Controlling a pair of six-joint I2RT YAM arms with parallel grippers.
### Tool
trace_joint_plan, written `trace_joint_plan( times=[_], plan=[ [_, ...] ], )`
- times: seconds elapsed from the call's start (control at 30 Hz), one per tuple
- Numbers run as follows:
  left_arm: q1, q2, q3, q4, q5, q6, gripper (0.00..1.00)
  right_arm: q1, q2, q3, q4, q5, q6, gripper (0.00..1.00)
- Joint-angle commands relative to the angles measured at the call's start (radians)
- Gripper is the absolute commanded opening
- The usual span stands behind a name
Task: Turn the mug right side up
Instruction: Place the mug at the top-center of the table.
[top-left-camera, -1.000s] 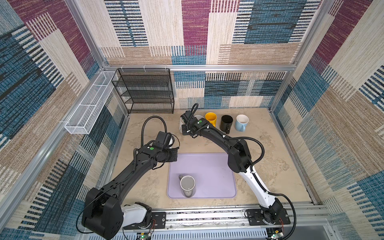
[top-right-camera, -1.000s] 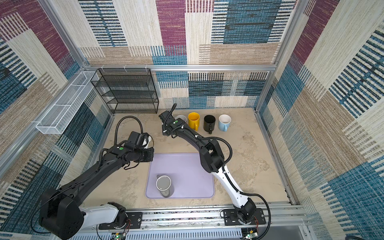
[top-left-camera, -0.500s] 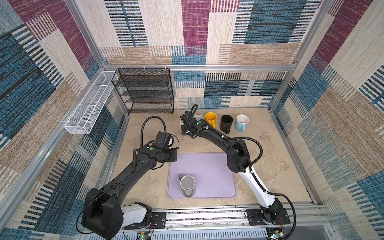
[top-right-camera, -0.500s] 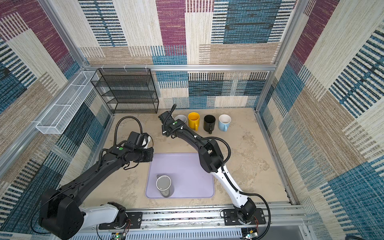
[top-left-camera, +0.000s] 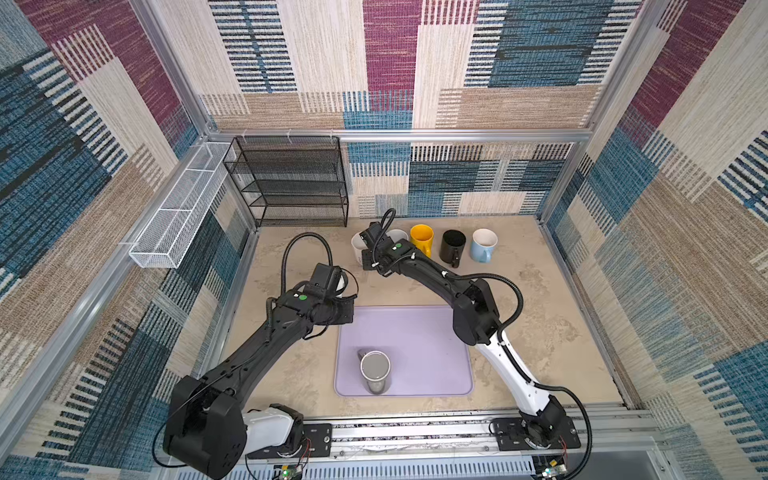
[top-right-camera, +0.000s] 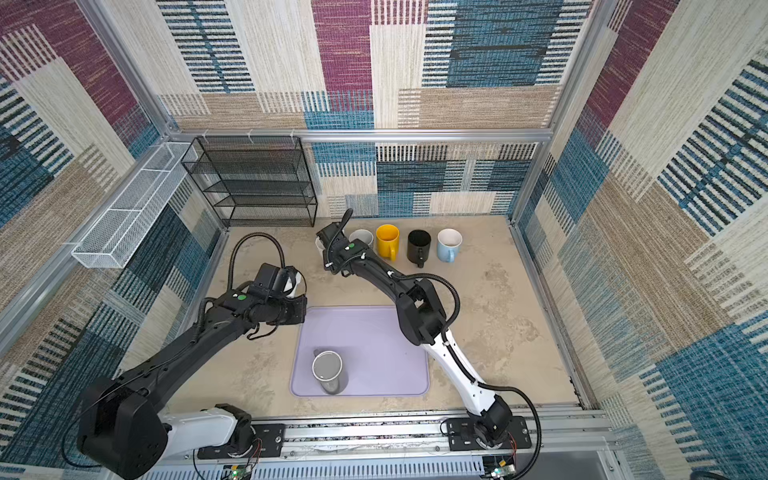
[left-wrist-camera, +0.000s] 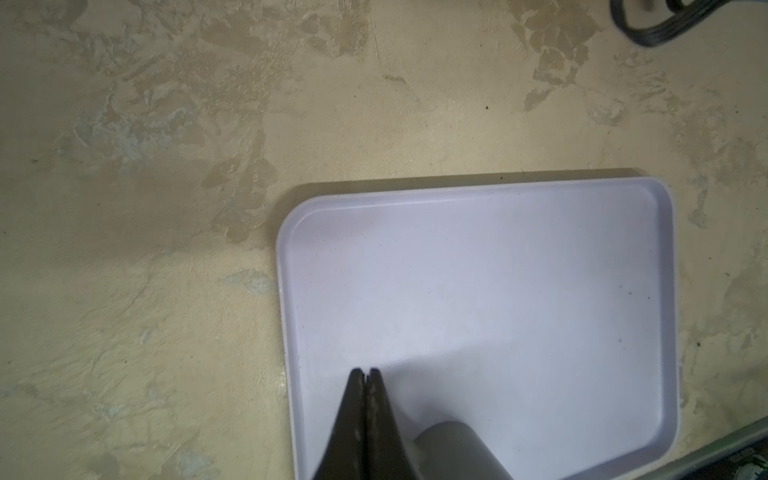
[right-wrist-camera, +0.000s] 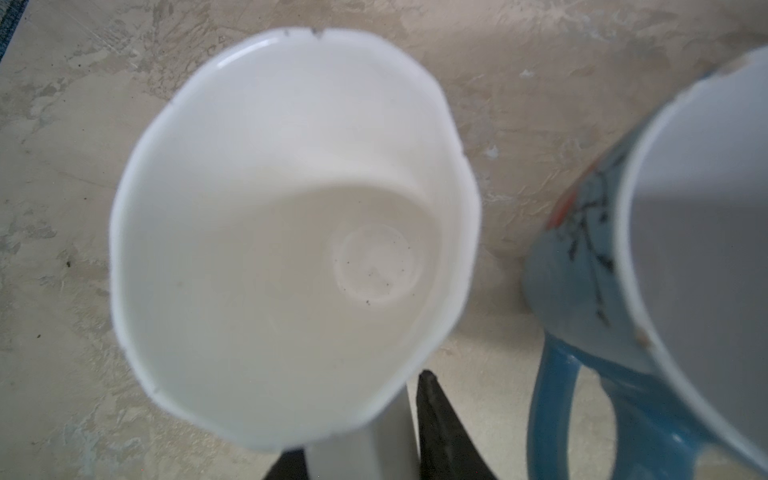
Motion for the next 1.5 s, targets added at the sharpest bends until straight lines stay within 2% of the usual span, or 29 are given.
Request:
trace_joint_plan(
  times=[0.0, 0.27, 0.43, 0.57, 0.9, 1.03, 1.1, 1.2, 1.47],
  plan=[
    [0.002, -0.003, -0.001, 0.013, 0.001, 0.008, 0.00, 0.001, -0.010, 0.009, 0.044, -0.012, 0.018, 0.36],
    [0.004, -0.003, -0.003, 0.010, -0.003, 0.008, 0.00, 0.000, -0.047, -0.025, 0.049, -0.034, 0.017, 0.42],
    [0.006, -0.007, -0.003, 0.011, -0.002, 0.007, 0.00, 0.004, -0.082, -0.063, 0.057, -0.049, 0.008, 0.39],
    [0.006, -0.013, -0.004, 0.009, -0.003, 0.004, 0.00, 0.007, -0.106, -0.080, 0.046, -0.037, 0.000, 0.40],
    [0.015, -0.028, -0.002, 0.017, -0.025, -0.003, 0.00, 0.017, -0.232, -0.182, 0.065, -0.009, -0.043, 0.42],
    [0.031, -0.036, -0.018, 0.054, -0.016, -0.020, 0.00, 0.034, -0.306, -0.251, 0.075, 0.000, -0.104, 0.44],
    [0.043, -0.036, -0.025, 0.071, -0.008, -0.030, 0.00, 0.039, -0.343, -0.288, 0.066, -0.011, -0.132, 0.52],
    [0.058, -0.039, -0.040, 0.094, -0.001, -0.045, 0.00, 0.042, -0.400, -0.353, 0.064, -0.036, -0.173, 0.55],
    [0.123, -0.083, -0.097, 0.149, 0.004, -0.099, 0.03, 0.070, -0.533, -0.501, 0.015, -0.186, -0.291, 0.54]
  ],
)
